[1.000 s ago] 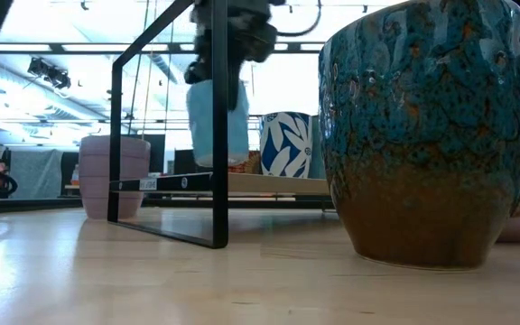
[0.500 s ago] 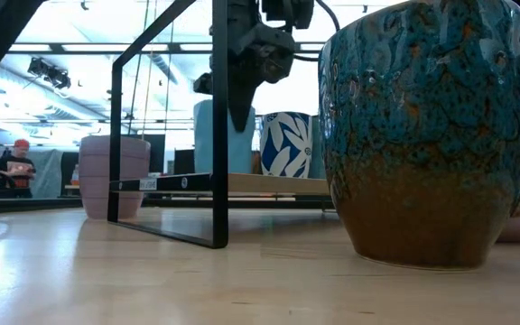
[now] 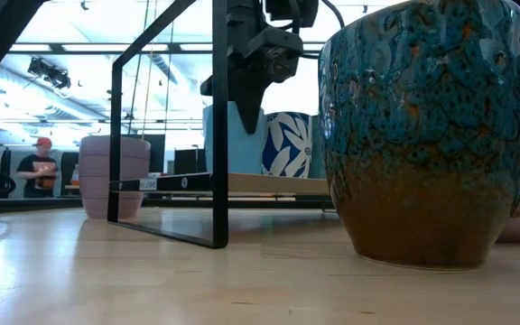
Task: Place coffee mugs
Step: Put the light blue mug on the shelf, then put the yellow mug on the shelf
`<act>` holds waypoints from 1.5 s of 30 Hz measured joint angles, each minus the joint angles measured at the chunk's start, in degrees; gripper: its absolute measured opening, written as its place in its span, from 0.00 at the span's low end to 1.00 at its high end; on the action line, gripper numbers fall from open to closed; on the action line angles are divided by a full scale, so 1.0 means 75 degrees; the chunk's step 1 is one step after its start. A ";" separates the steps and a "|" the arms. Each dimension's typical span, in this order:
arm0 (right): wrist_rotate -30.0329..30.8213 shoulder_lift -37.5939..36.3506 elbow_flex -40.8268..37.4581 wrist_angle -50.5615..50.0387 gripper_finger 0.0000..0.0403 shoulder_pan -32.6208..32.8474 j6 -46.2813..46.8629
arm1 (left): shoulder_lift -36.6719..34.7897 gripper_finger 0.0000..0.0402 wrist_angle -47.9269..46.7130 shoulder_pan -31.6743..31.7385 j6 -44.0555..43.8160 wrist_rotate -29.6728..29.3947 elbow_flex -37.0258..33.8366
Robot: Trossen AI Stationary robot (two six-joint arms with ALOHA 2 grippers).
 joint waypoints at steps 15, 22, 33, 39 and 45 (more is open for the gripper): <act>-0.0006 0.0000 0.0000 0.0000 0.33 -0.0003 0.0003 | 0.0000 0.14 0.0356 -0.0072 0.0148 -0.0008 -0.0003; -0.0006 0.0000 0.0000 0.0000 0.33 -0.0003 0.0003 | 0.0000 0.18 0.0353 -0.0067 0.0263 -0.0028 -0.0003; -0.0006 0.0000 0.0000 0.0000 0.33 -0.0003 0.0006 | -0.0001 0.39 0.0251 -0.0064 0.0284 0.0123 0.0222; -0.0009 0.0000 0.0000 -0.0003 0.33 -0.0003 0.0026 | -0.0011 0.41 -0.0271 -0.0064 0.0342 0.0123 0.0966; -0.0009 0.0000 0.0000 -0.0034 0.33 -0.0003 0.0026 | -0.0120 0.41 -0.0743 -0.0122 0.0912 -0.0089 0.1128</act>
